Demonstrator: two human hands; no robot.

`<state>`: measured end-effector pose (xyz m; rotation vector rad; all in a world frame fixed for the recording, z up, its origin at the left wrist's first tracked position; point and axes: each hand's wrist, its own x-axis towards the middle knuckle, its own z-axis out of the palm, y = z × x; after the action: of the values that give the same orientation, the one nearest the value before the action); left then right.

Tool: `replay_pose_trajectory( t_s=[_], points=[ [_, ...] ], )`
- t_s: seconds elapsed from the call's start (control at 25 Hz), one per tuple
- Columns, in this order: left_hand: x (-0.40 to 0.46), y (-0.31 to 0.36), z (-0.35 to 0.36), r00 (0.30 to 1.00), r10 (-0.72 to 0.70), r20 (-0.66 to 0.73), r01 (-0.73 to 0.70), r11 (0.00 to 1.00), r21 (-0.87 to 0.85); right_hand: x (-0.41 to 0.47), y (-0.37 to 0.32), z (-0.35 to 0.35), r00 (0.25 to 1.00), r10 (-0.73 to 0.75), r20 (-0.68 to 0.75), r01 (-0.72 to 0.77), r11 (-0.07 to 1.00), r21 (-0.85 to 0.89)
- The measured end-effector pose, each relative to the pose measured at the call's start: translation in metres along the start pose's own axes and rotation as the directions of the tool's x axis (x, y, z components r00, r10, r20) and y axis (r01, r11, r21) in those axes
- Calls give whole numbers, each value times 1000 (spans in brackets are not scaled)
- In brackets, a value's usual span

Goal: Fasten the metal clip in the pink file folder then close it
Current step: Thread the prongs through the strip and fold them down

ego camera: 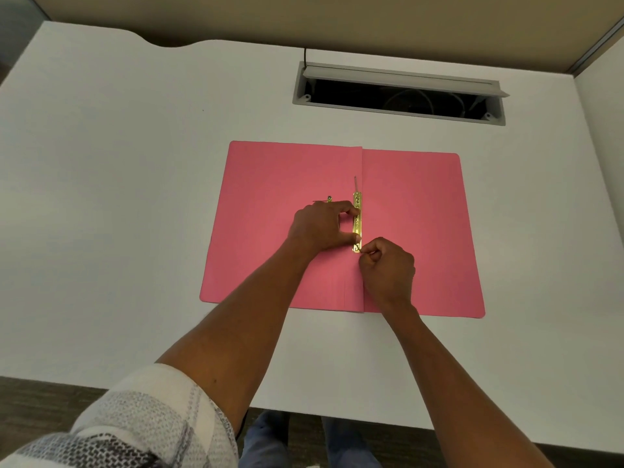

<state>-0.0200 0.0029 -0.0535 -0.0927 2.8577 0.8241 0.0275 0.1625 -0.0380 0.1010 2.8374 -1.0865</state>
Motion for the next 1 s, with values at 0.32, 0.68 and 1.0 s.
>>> replay_pose_trajectory(
  t_s=[0.32, 0.68, 1.0],
  points=[
    [-2, 0, 2, 999, -10, -33, 10, 1000, -20, 4, 3, -2, 997, 71, -2, -70, 995, 73],
    [-2, 0, 3, 1000, 5, -22, -5, 1000, 2, -8, 5, 6, 997, -50, -66, 50, 999, 0],
    [-3, -1, 3, 1000, 4, -30, -4, 1000, 1, -19, 11, 14, 979, -168, -118, 167, 986, -22]
  ],
)
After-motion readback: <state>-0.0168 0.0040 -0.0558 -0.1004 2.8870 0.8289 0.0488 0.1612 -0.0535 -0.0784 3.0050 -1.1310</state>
